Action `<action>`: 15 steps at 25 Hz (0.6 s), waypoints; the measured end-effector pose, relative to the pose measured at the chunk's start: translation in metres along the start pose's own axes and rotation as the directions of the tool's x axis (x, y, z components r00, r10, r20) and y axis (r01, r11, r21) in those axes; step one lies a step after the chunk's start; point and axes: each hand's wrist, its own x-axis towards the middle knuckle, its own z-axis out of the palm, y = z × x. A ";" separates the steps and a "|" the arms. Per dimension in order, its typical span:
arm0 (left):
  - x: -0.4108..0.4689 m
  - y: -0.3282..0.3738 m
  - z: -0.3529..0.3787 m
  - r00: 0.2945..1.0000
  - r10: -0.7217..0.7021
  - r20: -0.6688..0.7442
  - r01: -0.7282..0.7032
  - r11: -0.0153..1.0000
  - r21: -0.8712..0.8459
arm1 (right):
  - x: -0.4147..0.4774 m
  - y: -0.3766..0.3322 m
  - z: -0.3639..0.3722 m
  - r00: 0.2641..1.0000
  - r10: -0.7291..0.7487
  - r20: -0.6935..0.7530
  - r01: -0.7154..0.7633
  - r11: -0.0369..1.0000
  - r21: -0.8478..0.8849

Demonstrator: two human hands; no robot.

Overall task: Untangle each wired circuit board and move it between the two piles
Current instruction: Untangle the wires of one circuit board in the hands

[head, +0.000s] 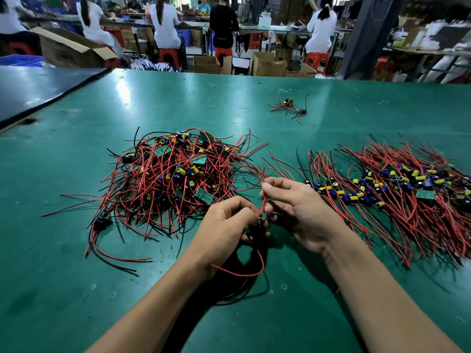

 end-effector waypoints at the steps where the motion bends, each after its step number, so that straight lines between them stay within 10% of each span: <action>1: -0.001 0.000 0.000 1.000 0.013 0.006 -0.013 1.000 0.001 | 0.000 0.000 -0.002 1.000 0.004 0.010 -0.004 1.000 -0.020; 11: -0.002 0.003 -0.002 0.981 -0.095 0.166 0.132 0.965 -0.225 | -0.007 0.007 -0.008 0.909 0.128 0.397 -0.116 0.992 -0.053; 15: -0.003 0.007 -0.003 0.965 -0.140 0.221 0.192 0.952 -0.237 | -0.005 0.012 -0.006 0.951 0.015 0.309 0.004 0.998 -0.060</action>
